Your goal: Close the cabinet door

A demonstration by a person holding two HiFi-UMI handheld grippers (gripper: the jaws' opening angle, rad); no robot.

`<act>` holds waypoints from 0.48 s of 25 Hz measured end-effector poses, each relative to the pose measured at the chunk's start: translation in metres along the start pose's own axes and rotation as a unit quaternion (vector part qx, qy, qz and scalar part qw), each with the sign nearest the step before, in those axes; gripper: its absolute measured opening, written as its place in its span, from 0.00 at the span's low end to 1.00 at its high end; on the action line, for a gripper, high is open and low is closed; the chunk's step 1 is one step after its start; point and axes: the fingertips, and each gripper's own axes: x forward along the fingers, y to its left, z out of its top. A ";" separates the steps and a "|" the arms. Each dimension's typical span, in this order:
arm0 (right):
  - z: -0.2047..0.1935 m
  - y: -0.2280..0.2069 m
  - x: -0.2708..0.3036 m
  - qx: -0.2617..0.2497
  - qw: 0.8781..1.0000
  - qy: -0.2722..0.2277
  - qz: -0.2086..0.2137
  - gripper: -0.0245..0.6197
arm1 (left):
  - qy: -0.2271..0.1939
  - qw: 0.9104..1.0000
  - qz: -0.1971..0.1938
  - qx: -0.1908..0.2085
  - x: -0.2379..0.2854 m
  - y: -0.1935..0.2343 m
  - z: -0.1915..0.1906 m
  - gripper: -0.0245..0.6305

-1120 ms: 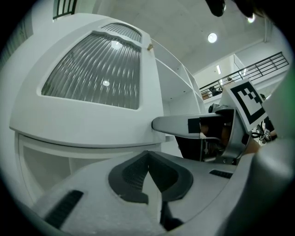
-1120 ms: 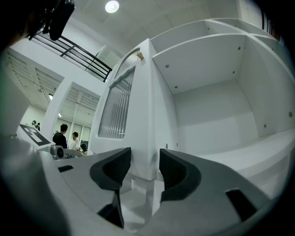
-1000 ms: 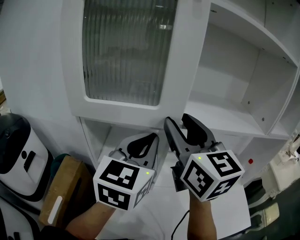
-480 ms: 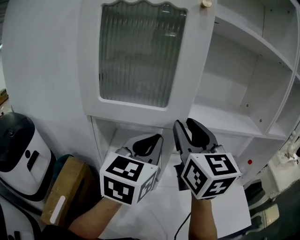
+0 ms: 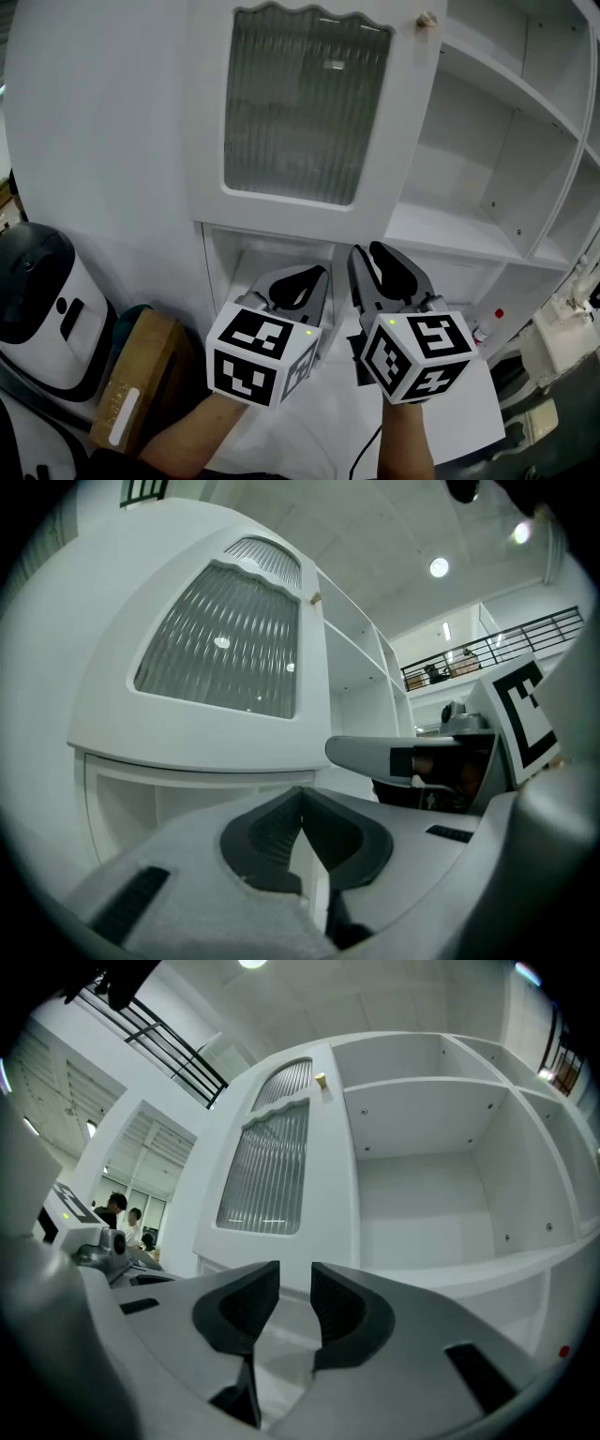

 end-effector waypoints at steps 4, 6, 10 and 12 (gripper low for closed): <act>-0.006 0.018 -0.006 -0.002 1.000 0.009 0.000 0.19 | 0.000 1.000 -0.003 -0.003 -0.013 0.001 0.000 0.06; -0.009 0.026 -0.009 -0.003 1.000 0.013 -0.001 0.18 | 0.000 1.000 -0.004 -0.003 -0.020 0.001 -0.002 0.06; -0.016 0.044 -0.017 -0.004 1.000 0.022 0.001 0.16 | 0.001 1.000 -0.003 -0.004 -0.037 0.002 -0.004 0.06; -0.019 0.054 -0.021 -0.005 1.000 0.026 0.002 0.16 | 0.000 1.000 -0.002 -0.006 -0.045 0.004 -0.005 0.06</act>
